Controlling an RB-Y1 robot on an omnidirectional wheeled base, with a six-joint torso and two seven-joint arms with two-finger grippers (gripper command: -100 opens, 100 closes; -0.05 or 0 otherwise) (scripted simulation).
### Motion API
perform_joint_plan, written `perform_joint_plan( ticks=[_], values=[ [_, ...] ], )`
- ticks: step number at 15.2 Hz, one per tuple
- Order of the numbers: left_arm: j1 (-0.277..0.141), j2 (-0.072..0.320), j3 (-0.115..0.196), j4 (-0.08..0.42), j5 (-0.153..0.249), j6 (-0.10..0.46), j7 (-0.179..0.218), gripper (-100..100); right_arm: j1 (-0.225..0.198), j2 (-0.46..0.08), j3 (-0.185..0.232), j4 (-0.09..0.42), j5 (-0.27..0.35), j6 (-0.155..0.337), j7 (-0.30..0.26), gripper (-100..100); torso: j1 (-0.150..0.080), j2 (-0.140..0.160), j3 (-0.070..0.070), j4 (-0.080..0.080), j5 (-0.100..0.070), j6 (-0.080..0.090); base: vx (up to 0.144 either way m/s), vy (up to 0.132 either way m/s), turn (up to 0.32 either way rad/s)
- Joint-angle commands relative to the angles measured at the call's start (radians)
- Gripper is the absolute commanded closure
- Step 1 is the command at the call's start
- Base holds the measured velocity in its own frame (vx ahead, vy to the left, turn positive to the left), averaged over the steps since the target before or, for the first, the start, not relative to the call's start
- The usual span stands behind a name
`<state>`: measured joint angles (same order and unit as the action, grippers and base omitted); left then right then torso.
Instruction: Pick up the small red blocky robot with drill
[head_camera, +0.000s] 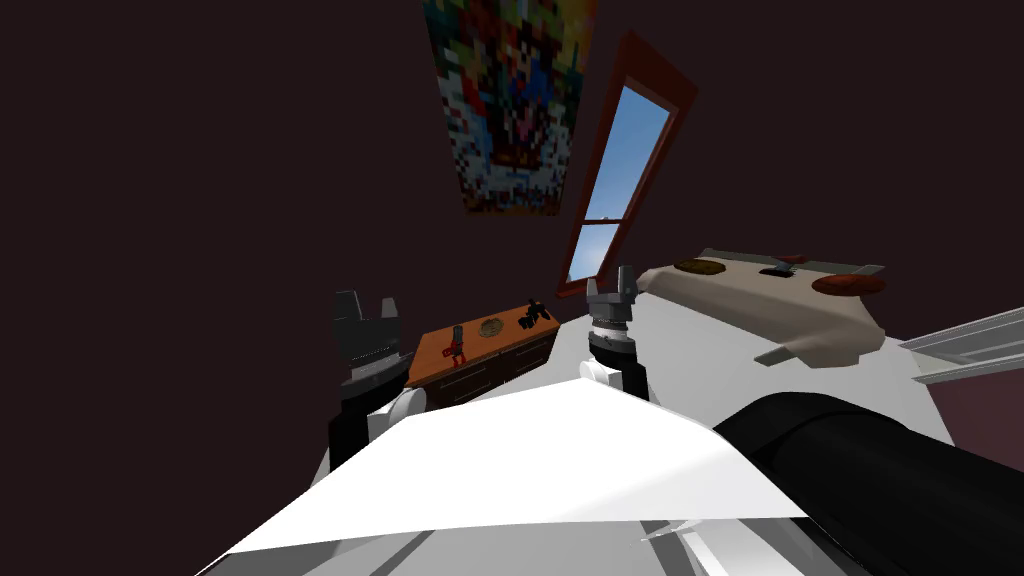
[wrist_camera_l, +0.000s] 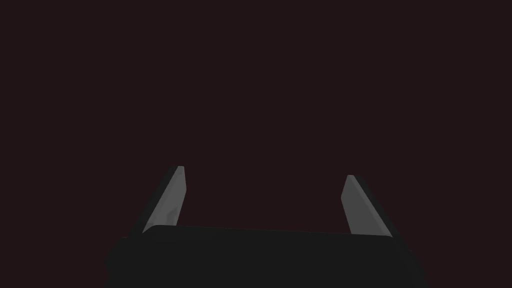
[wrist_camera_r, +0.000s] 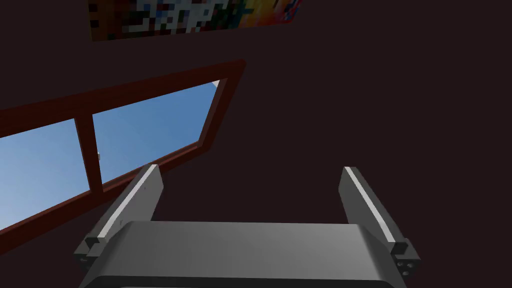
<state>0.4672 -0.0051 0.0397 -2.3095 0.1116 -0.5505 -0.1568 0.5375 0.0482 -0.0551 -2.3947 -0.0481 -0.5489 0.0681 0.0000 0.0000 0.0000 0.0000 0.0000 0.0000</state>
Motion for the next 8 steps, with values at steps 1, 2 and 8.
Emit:
perform_joint_plan(
  ticks=[1, 2, 8],
  values=[
    [-0.006, 0.032, 0.004, 0.032, 0.001, 0.015, 0.001, -100, 0.0, 0.0, 0.0, 0.0, 0.0, 0.0, 0.0, 0, 0.0, 0.0, 0.0, 0.0, 0.0, 0.0, -0.007, 0.005, -0.043],
    [-0.009, 0.044, 0.005, 0.048, 0.001, 0.022, 0.001, -100, 0.0, 0.0, 0.0, 0.0, 0.0, 0.0, 0.0, 0, 0.0, 0.0, 0.0, 0.0, 0.0, 0.0, -0.016, 0.014, -0.083],
    [-0.032, 0.097, 0.02, 0.161, 0.003, 0.076, 0.002, -100, 0.0, 0.0, 0.0, 0.0, 0.0, 0.0, 0.0, 0, 0.003, 0.001, 0.001, 0.0, 0.001, 0.0, -0.021, 0.03, -0.068]
  ],
)
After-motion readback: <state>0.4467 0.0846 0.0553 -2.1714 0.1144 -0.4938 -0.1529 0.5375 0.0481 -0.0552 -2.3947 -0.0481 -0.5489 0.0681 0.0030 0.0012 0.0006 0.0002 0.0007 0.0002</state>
